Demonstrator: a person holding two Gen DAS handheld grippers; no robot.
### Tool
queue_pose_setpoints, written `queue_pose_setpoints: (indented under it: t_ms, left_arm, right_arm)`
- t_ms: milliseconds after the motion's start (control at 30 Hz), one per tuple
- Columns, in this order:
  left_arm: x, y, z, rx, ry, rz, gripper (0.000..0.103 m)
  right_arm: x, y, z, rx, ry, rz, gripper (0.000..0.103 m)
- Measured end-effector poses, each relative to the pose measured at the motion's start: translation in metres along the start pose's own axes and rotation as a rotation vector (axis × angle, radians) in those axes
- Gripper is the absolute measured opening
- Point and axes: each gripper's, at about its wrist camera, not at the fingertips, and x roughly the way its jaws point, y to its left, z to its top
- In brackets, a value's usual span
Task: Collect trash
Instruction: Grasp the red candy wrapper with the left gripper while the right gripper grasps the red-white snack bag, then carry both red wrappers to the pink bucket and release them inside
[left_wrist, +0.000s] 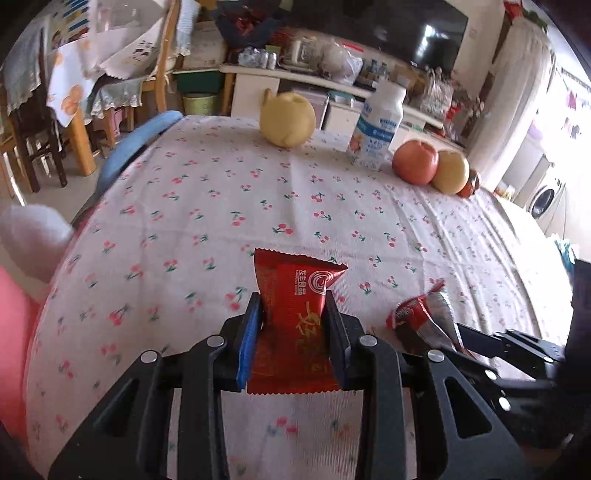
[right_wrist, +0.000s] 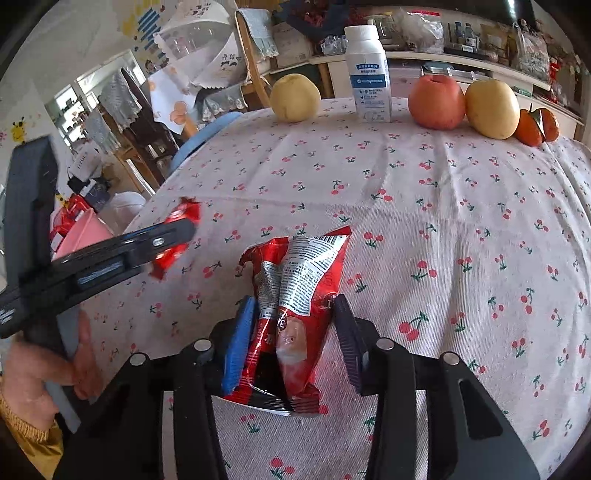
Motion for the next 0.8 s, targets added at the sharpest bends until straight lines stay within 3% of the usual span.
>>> queue_pose_setpoints:
  t_ms: [300, 800]
  left_arm:
    - [-0.051, 0.011, -0.01, 0.009, -0.085, 0.02, 0.034]
    - [-0.09, 0.051, -0.011, -0.024, -0.156, 0.042, 0.034]
  right_arm:
    - [-0.011, 0.005, -0.008, -0.021, -0.044, -0.003, 0.033]
    - [-0.045, 0.03, -0.012, -0.026, -0.132, 0.009, 0.03]
